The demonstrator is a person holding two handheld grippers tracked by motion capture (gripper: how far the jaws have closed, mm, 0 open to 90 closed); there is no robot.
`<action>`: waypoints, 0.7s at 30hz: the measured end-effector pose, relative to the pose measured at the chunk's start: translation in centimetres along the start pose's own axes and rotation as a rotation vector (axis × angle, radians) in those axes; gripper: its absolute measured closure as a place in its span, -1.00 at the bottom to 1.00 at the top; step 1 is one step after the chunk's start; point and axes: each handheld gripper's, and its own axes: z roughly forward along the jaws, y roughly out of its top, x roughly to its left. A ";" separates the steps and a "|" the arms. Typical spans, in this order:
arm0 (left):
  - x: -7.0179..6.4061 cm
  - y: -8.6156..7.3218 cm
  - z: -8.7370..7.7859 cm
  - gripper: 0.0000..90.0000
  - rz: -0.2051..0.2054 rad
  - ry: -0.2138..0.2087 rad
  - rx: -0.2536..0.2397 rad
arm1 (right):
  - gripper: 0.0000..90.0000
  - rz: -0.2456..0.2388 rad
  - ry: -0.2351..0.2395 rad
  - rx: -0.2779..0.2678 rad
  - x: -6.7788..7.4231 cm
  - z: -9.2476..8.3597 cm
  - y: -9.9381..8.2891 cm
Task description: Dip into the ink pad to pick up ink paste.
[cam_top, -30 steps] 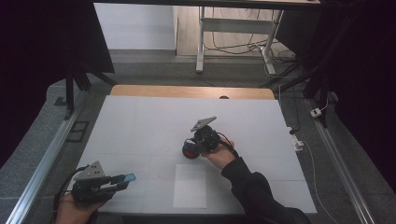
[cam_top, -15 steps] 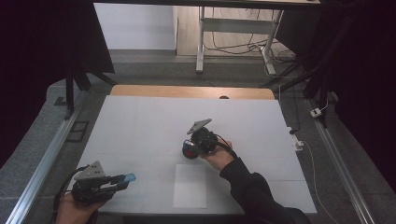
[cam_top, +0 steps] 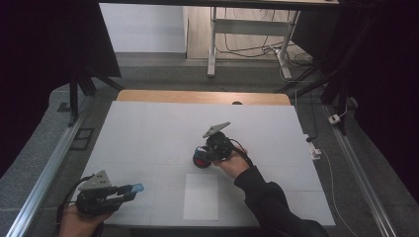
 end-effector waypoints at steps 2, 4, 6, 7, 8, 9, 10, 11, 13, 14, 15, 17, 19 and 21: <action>0.0 0.0 0.0 0.54 0.001 -0.001 0.002 | 0.57 0.015 0.011 -0.004 -0.2 0.0 -0.1; 0.0 0.0 0.0 0.54 0.001 -0.003 0.002 | 0.57 0.022 0.016 -0.005 -0.3 0.0 -0.1; 0.0 0.0 0.0 0.54 0.001 -0.003 0.002 | 0.57 0.025 0.018 -0.007 -0.3 0.0 -0.1; 0.0 0.0 0.0 0.54 0.002 -0.004 0.001 | 0.57 0.023 0.017 -0.008 -0.3 0.0 -0.1; 0.0 0.0 0.0 0.54 0.002 -0.004 0.001 | 0.57 0.019 0.013 -0.006 -0.2 0.0 -0.1; 0.0 0.0 0.0 0.54 0.002 -0.004 0.001 | 0.57 0.011 0.008 -0.002 -0.2 0.0 -0.1; 0.0 0.0 0.0 0.54 0.000 -0.004 0.001 | 0.57 0.007 0.004 -0.002 0.0 0.0 0.0; 0.0 0.0 0.0 0.54 -0.001 -0.006 0.001 | 0.57 -0.003 -0.004 -0.001 0.1 0.0 0.0; 0.0 0.0 0.0 0.54 0.003 -0.006 0.001 | 0.57 -0.019 -0.017 0.003 0.4 0.1 0.1; -0.1 0.0 0.0 0.54 0.006 -0.005 0.005 | 0.57 -0.030 -0.026 0.010 0.5 0.1 0.1; -0.1 0.0 0.1 0.54 0.012 -0.003 0.009 | 0.57 -0.039 -0.036 0.011 0.7 0.1 0.1; -0.2 0.1 0.1 0.54 0.019 0.000 0.016 | 0.57 -0.057 -0.050 0.018 1.0 0.1 0.2; -0.2 0.1 0.2 0.54 0.019 -0.001 0.016 | 0.57 -0.070 -0.066 0.029 1.3 0.1 0.3; -0.1 0.1 0.1 0.54 0.017 -0.005 0.016 | 0.57 -0.083 -0.078 0.027 1.5 0.2 0.3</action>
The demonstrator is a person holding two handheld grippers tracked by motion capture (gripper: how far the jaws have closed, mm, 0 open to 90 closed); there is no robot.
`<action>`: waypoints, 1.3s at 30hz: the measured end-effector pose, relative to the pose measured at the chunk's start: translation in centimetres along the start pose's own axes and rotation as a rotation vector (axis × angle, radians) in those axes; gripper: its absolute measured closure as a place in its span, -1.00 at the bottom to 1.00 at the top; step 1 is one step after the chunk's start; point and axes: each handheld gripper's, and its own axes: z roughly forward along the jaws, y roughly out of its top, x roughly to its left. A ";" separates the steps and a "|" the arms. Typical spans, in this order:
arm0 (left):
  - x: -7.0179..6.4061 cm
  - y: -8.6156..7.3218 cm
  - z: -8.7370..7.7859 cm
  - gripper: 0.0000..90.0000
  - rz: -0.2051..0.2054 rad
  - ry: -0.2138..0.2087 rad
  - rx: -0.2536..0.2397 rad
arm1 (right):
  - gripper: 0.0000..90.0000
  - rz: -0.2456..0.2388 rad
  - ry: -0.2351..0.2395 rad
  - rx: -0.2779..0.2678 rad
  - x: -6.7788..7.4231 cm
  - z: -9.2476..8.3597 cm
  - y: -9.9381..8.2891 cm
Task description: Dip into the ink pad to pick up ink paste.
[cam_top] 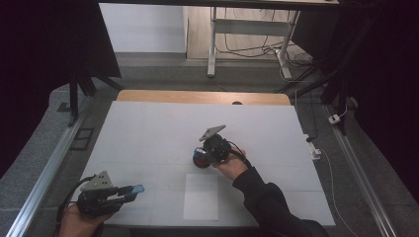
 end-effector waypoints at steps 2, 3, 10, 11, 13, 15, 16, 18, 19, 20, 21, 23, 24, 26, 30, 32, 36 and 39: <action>0.0 0.0 0.0 0.54 -0.005 -0.002 -0.004 | 0.57 -0.001 -0.001 0.000 0.0 0.0 0.0; 0.1 0.0 0.0 0.54 -0.007 -0.001 -0.004 | 0.57 0.010 0.005 -0.001 -0.1 0.0 0.0; 0.2 0.0 0.0 0.54 -0.012 -0.013 -0.006 | 0.57 0.076 0.063 -0.041 -1.2 0.0 -0.6; 0.2 0.0 -0.1 0.54 -0.013 -0.014 -0.006 | 0.57 0.077 0.066 -0.041 -1.3 0.0 -0.6; 0.2 0.0 -0.1 0.54 -0.013 -0.015 -0.007 | 0.57 0.078 0.064 -0.047 -1.2 0.0 -0.6; 0.2 0.0 -0.1 0.54 -0.014 -0.017 -0.007 | 0.57 0.063 0.057 -0.044 -1.1 -0.1 -0.6; 0.3 0.0 -0.1 0.54 -0.015 -0.017 -0.008 | 0.57 0.057 0.054 -0.042 -1.1 -0.1 -0.6; 0.3 0.0 -0.1 0.54 -0.021 -0.017 -0.011 | 0.57 0.058 0.052 -0.046 -1.0 -0.1 -0.6; 0.3 0.0 -0.1 0.54 -0.026 -0.018 -0.013 | 0.57 0.060 0.051 -0.047 -1.0 -0.1 -0.6; 0.4 -0.1 -0.1 0.54 -0.028 -0.019 -0.014 | 0.57 0.060 0.049 -0.046 -1.0 -0.1 -0.5; 0.4 -0.1 -0.1 0.54 -0.028 -0.019 -0.014 | 0.57 0.060 0.049 -0.046 -1.0 -0.1 -0.5; 0.5 -0.1 -0.2 0.54 -0.034 -0.023 -0.017 | 0.57 0.063 0.041 -0.044 -0.9 -0.2 -0.5; 0.5 -0.1 -0.2 0.54 -0.037 -0.025 -0.017 | 0.57 0.061 0.040 -0.048 -0.9 -0.2 -0.5; 0.6 -0.1 -0.2 0.54 -0.043 -0.027 -0.019 | 0.57 0.066 0.046 -0.066 -0.8 -0.5 -0.3; 0.6 -0.1 -0.2 0.54 -0.048 -0.028 -0.020 | 0.57 0.053 0.047 -0.083 -0.6 -1.2 0.0; 0.6 -0.1 -0.2 0.54 -0.048 -0.026 -0.022 | 0.57 0.044 0.047 -0.084 -0.5 -1.4 0.0; 0.6 -0.1 -0.2 0.54 -0.046 -0.024 -0.021 | 0.57 0.030 0.045 -0.088 -0.4 -1.9 -0.1; 0.6 -0.1 -0.2 0.54 -0.049 -0.025 -0.022 | 0.57 0.026 0.051 -0.093 -0.3 -2.3 -0.1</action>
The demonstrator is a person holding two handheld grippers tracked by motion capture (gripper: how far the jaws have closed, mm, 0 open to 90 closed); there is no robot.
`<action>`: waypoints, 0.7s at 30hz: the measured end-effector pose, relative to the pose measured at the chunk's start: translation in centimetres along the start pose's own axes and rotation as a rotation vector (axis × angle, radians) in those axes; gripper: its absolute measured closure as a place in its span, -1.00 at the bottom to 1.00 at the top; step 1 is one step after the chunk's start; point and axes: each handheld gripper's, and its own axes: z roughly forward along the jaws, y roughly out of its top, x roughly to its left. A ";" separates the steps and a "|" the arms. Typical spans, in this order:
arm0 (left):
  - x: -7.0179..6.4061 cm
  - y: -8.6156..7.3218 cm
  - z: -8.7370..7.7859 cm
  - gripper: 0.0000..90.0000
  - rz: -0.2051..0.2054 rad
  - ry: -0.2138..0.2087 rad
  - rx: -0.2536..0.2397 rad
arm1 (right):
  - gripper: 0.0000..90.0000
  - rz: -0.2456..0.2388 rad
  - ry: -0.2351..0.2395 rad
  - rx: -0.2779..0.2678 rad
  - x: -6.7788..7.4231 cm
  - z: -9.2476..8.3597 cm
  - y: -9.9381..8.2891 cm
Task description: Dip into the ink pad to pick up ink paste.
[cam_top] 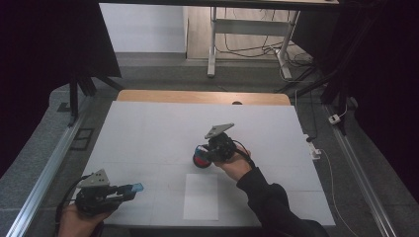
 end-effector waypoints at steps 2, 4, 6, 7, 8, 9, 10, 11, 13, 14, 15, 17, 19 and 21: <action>0.0 0.0 0.0 0.54 0.001 0.002 0.001 | 0.57 -0.003 0.007 -0.009 0.2 -0.2 0.0; -0.1 0.0 0.0 0.54 0.003 0.006 0.003 | 0.57 -0.008 0.015 -0.011 0.3 -0.5 0.0; -0.2 0.0 0.1 0.54 0.008 0.012 0.004 | 0.57 -0.011 0.022 -0.015 0.5 -0.8 0.1; -0.2 0.0 0.1 0.54 0.012 0.017 0.007 | 0.57 -0.010 0.025 -0.017 0.5 -0.9 0.1; -0.2 0.1 0.1 0.54 0.015 0.019 0.009 | 0.57 -0.014 0.028 -0.021 0.6 -1.1 0.1; -0.3 0.1 0.1 0.54 0.017 0.021 0.010 | 0.57 -0.013 0.031 -0.025 0.7 -1.2 0.1; -0.3 0.1 0.1 0.54 0.019 0.022 0.011 | 0.57 -0.010 0.034 -0.029 0.8 -1.4 0.1; -0.4 0.1 0.1 0.54 0.021 0.024 0.011 | 0.57 -0.009 0.038 -0.032 0.9 -1.6 0.1; -0.4 0.1 0.1 0.54 0.025 0.024 0.013 | 0.57 -0.013 0.045 -0.038 1.0 -1.9 0.2; -0.4 0.1 0.1 0.54 0.026 0.025 0.014 | 0.57 -0.013 0.047 -0.040 1.1 -2.0 0.2; -0.4 0.1 0.1 0.54 0.026 0.025 0.014 | 0.57 -0.015 0.051 -0.042 1.2 -2.1 0.2; -0.4 0.1 0.2 0.54 0.026 0.025 0.015 | 0.57 -0.017 0.056 -0.045 1.4 -2.3 0.2; -0.4 0.1 0.2 0.54 0.026 0.025 0.015 | 0.57 -0.019 0.062 -0.050 1.6 -2.5 0.2; -0.4 0.1 0.2 0.54 0.028 0.024 0.016 | 0.57 -0.021 0.068 -0.049 1.8 -2.7 0.2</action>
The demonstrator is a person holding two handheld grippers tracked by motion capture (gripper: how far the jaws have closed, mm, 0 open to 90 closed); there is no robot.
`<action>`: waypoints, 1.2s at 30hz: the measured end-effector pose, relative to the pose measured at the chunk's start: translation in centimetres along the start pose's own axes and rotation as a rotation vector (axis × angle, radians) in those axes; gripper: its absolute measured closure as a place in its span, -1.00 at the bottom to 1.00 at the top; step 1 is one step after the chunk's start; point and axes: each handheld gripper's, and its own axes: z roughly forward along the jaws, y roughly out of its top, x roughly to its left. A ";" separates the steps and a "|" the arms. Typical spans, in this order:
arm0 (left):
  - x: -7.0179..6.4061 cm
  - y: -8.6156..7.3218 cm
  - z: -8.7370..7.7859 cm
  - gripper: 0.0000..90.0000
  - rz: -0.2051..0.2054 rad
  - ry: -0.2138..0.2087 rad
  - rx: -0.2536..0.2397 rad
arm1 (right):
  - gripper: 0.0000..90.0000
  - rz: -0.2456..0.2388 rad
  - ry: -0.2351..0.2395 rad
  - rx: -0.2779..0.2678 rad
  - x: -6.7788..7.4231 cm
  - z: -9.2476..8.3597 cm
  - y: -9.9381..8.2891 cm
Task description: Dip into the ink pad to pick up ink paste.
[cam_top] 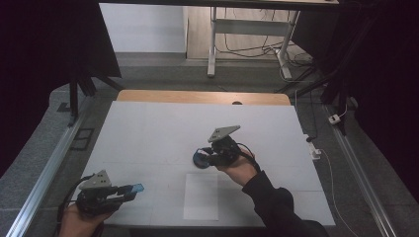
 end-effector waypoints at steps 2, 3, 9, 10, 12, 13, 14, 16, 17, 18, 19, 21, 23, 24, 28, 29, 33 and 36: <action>0.0 0.0 0.0 0.54 0.002 -0.001 0.002 | 0.56 -0.005 0.006 -0.002 0.2 -0.2 0.0; 0.0 0.0 0.0 0.54 0.003 -0.001 0.002 | 0.56 -0.006 0.011 -0.003 0.3 -0.2 0.1; 0.0 0.0 0.0 0.54 0.003 -0.004 0.002 | 0.56 -0.021 0.022 -0.009 0.9 -0.8 0.1; 0.0 0.0 0.0 0.54 0.003 -0.004 0.002 | 0.56 -0.025 0.023 -0.008 1.0 -0.9 0.1; 0.0 0.0 0.0 0.54 0.004 -0.004 0.002 | 0.56 -0.028 0.027 -0.010 1.2 -1.1 0.0; 0.0 0.0 0.0 0.54 0.005 -0.004 0.002 | 0.56 -0.029 0.027 -0.012 1.2 -1.2 0.0; 0.0 0.0 0.0 0.54 0.005 -0.004 0.002 | 0.56 -0.027 0.031 -0.014 1.3 -1.3 0.0; 0.0 0.0 0.0 0.54 0.004 -0.004 0.003 | 0.56 -0.027 0.036 -0.020 1.5 -1.6 -0.1; 0.0 0.0 0.0 0.54 0.004 -0.004 0.002 | 0.56 -0.028 0.035 -0.018 1.6 -1.7 -0.2; 0.0 0.0 0.0 0.54 0.004 -0.004 0.002 | 0.56 -0.028 0.035 -0.018 1.6 -1.7 -0.2; 0.0 0.0 0.0 0.54 0.003 -0.006 0.001 | 0.56 -0.027 0.040 -0.026 1.8 -1.9 -0.3; 0.0 0.0 0.0 0.54 0.003 -0.008 0.001 | 0.56 -0.027 0.042 -0.026 2.0 -2.2 -0.4; 0.0 0.0 0.0 0.54 0.003 -0.008 0.000 | 0.56 -0.030 0.043 -0.030 2.2 -2.5 -0.6; 0.0 0.0 0.0 0.54 0.002 -0.009 -0.002 | 0.56 -0.029 0.047 -0.032 2.3 -2.6 -0.7; 0.0 0.0 0.0 0.54 0.003 -0.010 -0.004 | 0.56 -0.030 0.052 -0.035 2.6 -2.8 -0.9; 0.0 0.0 -0.1 0.54 0.003 -0.010 -0.005 | 0.56 -0.028 0.055 -0.038 2.9 -3.0 -1.1; 0.0 0.0 -0.1 0.54 0.004 -0.010 -0.006 | 0.56 -0.029 0.059 -0.045 3.2 -3.4 -1.2; 0.0 0.0 0.0 0.54 0.003 -0.011 -0.005 | 0.56 -0.029 0.065 -0.048 3.6 -3.7 -1.4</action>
